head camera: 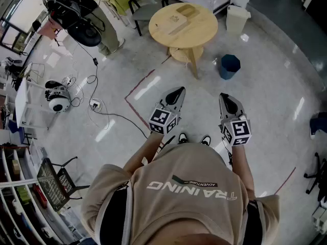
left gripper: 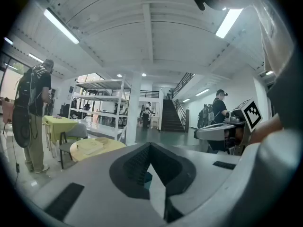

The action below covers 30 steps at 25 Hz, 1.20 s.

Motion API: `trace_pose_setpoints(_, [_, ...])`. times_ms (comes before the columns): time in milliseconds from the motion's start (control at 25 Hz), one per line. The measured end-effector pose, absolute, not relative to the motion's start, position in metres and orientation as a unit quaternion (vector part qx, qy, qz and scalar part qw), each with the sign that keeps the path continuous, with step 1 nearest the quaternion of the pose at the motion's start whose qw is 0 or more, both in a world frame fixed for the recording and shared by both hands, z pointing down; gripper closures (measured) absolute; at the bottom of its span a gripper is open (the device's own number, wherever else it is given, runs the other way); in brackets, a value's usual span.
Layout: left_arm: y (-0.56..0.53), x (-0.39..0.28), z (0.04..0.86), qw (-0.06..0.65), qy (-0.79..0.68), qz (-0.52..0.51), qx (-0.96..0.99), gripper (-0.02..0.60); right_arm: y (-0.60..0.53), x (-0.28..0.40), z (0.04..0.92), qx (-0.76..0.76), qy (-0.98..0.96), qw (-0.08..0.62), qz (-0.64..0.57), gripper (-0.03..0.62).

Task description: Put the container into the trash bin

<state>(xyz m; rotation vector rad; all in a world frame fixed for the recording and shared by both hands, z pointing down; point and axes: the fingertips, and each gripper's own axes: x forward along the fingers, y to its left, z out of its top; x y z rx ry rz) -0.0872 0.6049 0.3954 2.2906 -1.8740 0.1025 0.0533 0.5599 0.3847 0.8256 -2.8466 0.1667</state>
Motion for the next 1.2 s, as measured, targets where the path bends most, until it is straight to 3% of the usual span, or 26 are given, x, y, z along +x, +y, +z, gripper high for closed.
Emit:
trace_pose_setpoints(360, [0.603,-0.084,0.391,0.089,-0.625,0.011,0.776,0.577,0.554,0.05,0.385,0.272,-0.957,0.081,0.059,0.597])
trace_pose_setpoints(1200, [0.578,-0.052,0.429,0.126,-0.659,0.074,0.738,0.577,0.519,0.082,0.442,0.218,-0.965,0.118,0.09,0.597])
